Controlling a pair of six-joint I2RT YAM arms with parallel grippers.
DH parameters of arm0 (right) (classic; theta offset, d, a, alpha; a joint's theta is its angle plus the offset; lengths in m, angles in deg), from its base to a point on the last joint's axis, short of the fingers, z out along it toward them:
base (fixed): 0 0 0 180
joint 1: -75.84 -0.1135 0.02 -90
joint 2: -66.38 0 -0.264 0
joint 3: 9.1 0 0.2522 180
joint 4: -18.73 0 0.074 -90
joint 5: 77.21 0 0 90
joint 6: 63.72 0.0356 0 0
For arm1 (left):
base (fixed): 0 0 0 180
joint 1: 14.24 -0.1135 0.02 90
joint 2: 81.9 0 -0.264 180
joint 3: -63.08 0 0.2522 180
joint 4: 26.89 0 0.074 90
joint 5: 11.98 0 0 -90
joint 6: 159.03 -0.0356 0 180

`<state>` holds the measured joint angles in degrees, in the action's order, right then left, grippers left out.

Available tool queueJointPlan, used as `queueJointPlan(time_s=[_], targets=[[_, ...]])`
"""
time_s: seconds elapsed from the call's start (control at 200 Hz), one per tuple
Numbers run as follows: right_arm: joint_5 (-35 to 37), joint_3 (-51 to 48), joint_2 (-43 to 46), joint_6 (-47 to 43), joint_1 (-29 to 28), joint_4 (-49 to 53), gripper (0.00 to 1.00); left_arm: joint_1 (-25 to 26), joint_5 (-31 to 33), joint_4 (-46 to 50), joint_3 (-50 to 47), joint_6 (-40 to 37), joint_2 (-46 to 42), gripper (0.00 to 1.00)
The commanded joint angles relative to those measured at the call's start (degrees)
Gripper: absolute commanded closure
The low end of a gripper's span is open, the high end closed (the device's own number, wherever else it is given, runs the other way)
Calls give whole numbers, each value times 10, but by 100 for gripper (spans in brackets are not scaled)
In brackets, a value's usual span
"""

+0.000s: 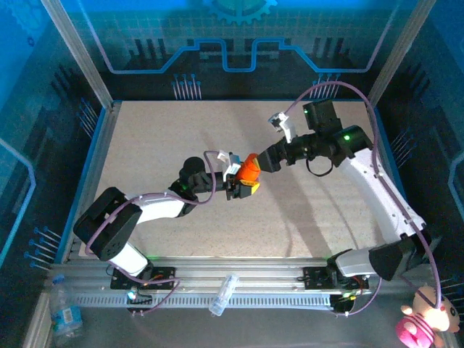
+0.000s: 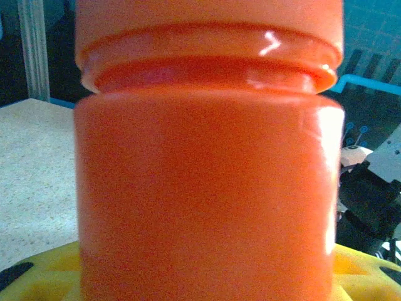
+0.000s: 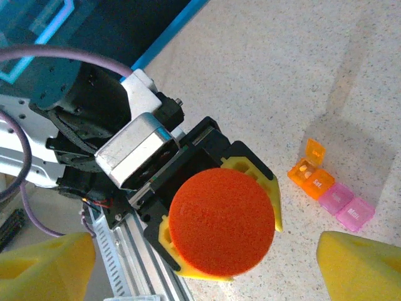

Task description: Sort the pills into containers

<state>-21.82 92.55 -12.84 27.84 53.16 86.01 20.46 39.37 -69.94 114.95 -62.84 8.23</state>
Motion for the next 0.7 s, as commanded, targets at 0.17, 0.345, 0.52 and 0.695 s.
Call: queueJointPlan(time_s=[0.17,0.345,0.52,0.695], targets=[[20,25,-38,-36,-20,37,12,-3,-34,-15,20,21,-8,100],[15,21,-43,-31,-20,29,21,-3,-35,-15,20,21,-7,100],[5,13,-48,-26,-20,22,35,-4,-35,-16,21,21,-6,100],[-3,5,-50,-17,-23,16,47,-3,-36,-15,22,21,-6,100]])
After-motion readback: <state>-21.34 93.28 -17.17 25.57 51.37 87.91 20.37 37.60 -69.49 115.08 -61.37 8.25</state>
